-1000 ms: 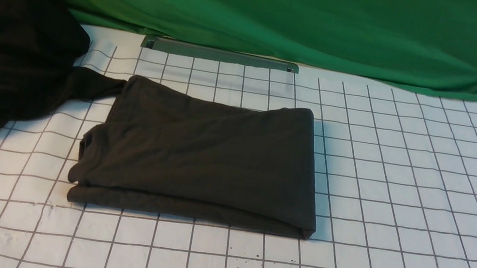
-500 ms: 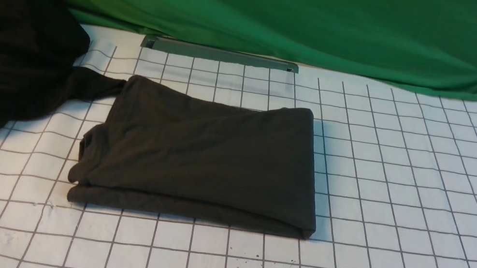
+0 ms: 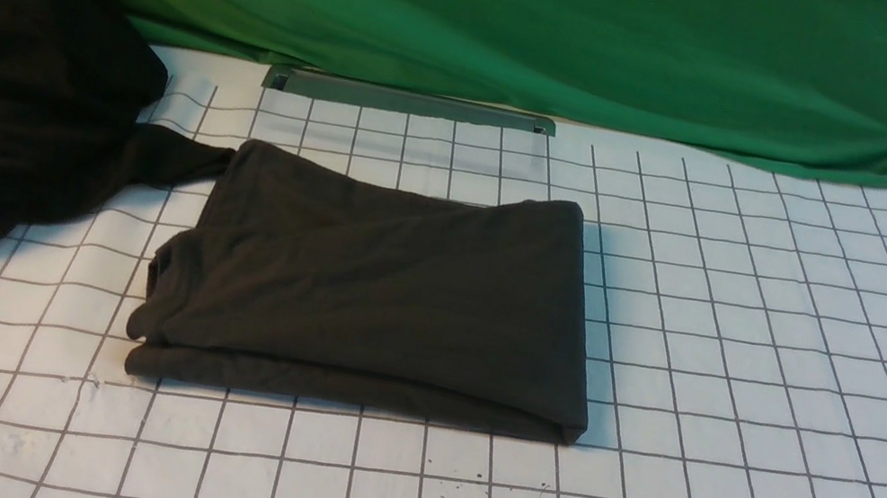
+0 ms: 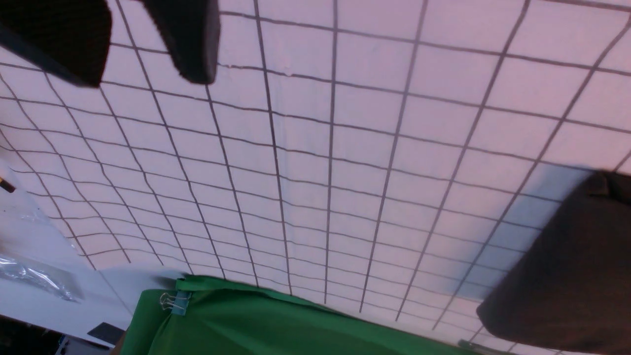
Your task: Fold a long-sleeved shirt over a white checkered tablecloth.
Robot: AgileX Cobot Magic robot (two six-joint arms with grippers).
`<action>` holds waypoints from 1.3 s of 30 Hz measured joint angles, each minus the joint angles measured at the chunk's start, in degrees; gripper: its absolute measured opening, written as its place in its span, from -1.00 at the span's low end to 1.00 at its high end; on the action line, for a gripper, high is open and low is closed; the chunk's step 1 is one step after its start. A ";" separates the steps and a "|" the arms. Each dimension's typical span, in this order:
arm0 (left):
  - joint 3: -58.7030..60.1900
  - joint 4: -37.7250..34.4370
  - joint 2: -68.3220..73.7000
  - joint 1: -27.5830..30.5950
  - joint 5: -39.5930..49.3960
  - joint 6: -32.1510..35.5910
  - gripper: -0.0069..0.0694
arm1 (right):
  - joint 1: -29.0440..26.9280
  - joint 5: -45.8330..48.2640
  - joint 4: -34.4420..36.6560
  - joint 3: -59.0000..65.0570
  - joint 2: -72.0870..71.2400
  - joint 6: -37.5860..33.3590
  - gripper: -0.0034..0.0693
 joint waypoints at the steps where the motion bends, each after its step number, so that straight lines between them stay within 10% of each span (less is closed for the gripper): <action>1: 0.00 0.00 0.00 0.00 0.00 0.00 -0.81 | 0.00 0.00 0.00 0.00 0.00 0.00 -0.24; 39: 0.00 0.00 0.00 0.00 0.00 0.00 -0.81 | 0.00 -0.06 0.00 0.00 0.12 9.18 -0.24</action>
